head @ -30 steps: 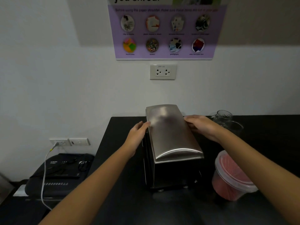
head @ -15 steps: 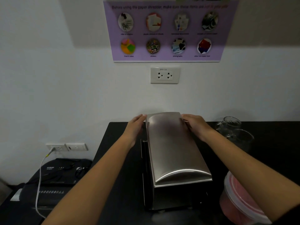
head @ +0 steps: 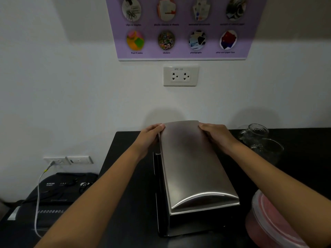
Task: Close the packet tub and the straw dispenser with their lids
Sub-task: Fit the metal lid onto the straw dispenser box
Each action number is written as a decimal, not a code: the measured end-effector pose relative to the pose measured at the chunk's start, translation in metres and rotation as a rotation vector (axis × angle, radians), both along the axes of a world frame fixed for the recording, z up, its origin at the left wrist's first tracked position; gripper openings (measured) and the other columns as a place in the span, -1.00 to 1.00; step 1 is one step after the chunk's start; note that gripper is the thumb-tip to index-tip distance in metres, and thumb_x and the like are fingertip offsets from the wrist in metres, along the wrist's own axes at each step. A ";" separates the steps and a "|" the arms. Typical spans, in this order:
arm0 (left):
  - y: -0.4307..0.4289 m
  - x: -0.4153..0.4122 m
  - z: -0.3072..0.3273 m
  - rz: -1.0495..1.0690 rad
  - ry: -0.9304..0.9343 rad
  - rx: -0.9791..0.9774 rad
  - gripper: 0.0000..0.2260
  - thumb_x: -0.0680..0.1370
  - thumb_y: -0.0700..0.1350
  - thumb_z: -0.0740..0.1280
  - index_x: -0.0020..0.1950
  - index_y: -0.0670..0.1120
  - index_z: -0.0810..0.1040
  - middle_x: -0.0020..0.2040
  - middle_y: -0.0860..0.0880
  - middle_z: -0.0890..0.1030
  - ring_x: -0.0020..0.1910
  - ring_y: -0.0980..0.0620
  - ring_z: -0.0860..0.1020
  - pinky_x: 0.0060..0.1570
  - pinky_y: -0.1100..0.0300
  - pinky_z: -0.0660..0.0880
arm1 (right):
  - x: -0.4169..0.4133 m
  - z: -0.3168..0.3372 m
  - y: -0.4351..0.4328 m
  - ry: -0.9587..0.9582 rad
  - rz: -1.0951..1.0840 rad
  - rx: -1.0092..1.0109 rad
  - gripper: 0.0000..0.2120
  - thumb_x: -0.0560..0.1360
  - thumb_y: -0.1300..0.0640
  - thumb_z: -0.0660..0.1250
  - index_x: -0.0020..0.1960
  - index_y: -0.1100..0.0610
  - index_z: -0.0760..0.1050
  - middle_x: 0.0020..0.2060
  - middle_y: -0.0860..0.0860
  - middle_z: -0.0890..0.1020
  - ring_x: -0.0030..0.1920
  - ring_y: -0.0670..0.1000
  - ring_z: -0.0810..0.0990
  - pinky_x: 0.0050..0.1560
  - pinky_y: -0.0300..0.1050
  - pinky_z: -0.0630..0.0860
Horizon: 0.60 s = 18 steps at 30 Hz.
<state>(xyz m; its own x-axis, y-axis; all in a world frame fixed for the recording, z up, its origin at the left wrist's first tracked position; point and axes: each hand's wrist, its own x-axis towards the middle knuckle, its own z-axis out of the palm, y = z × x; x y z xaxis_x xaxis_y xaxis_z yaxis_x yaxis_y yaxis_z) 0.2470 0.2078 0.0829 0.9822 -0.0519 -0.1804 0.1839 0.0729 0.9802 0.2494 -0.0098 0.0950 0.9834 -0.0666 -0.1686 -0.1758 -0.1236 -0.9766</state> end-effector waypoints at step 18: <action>0.000 0.000 -0.005 -0.004 -0.024 -0.039 -0.87 0.51 -0.03 0.30 -0.01 -0.03 0.57 -0.18 0.03 0.60 -0.34 0.18 0.58 -0.38 0.33 0.50 | -0.007 0.011 0.010 -0.234 -0.020 -0.601 -0.65 0.62 0.18 -0.05 0.26 0.25 0.39 0.10 0.22 0.59 0.09 0.22 0.55 0.10 -0.05 0.42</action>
<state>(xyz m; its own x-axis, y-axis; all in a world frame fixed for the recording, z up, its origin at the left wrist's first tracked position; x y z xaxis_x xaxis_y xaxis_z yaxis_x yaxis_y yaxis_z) 0.2470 0.2078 0.0784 0.9860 -0.0620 -0.1549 0.1611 0.1105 0.9807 0.2424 0.0007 0.1061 0.9873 -0.1012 0.1221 0.0252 -0.6600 -0.7508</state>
